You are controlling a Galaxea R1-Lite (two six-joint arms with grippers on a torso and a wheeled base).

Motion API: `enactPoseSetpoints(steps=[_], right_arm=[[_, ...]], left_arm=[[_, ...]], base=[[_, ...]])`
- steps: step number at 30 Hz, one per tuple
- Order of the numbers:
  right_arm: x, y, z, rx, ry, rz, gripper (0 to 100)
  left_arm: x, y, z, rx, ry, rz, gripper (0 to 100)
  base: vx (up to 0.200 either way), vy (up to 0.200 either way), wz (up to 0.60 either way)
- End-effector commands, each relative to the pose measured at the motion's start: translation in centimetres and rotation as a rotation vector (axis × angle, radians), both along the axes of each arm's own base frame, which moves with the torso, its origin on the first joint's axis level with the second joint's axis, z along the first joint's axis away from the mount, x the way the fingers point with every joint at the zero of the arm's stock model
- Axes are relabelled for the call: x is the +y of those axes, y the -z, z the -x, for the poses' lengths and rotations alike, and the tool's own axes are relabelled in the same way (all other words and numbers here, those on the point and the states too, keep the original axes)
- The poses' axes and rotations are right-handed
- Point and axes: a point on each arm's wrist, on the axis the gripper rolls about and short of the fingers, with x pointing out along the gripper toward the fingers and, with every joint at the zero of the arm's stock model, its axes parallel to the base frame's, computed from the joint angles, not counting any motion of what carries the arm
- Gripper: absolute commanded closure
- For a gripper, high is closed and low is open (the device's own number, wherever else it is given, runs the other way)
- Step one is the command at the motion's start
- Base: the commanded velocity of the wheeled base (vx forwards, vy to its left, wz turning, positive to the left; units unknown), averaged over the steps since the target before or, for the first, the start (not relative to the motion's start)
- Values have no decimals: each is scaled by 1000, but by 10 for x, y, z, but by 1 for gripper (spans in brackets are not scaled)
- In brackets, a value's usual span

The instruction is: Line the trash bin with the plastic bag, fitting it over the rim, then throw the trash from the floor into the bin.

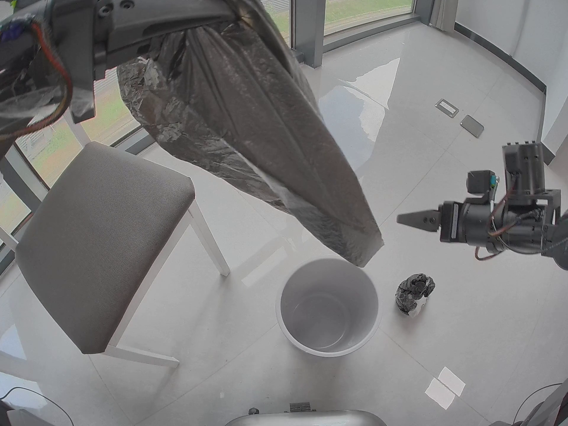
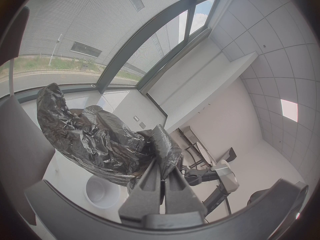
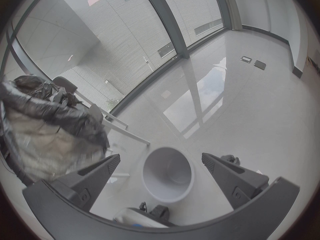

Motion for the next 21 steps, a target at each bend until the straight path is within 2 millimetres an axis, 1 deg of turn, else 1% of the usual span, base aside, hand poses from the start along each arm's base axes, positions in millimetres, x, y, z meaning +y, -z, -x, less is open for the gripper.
enactPoseSetpoints(steps=[1, 4, 6, 9, 13, 18, 20, 21], right_arm=[[25, 5, -41, 12, -14, -33, 0], [35, 0, -43, 0, -35, -45, 0], [48, -1, -34, 11, -69, -63, 0], [56, -2, -25, 29, -90, -89, 0], [55, -4, -16, 33, -95, -94, 0], [44, -13, -1, 15, -86, -104, 0], [39, -16, 8, 8, -88, -108, 0], [39, -16, 9, 8, -89, -108, 0]], left_arm=[[-4, 1, 1, 4, 19, 9, 100], [-4, 1, 1, 5, 19, 8, 100], [-6, 2, 0, 6, 13, 7, 100], [-6, 1, -1, 2, 7, 12, 100], [-6, 1, -3, -6, 0, 22, 100], [-5, 2, -2, -4, -3, 19, 100], [-4, 3, -2, -6, -3, 25, 100], [-4, 2, -2, -7, -3, 26, 100]], base=[[0, 0, 0], [0, 0, 0], [0, 0, 0], [0, 0, 0], [0, 0, 0], [0, 0, 0], [0, 0, 0], [0, 0, 0]])
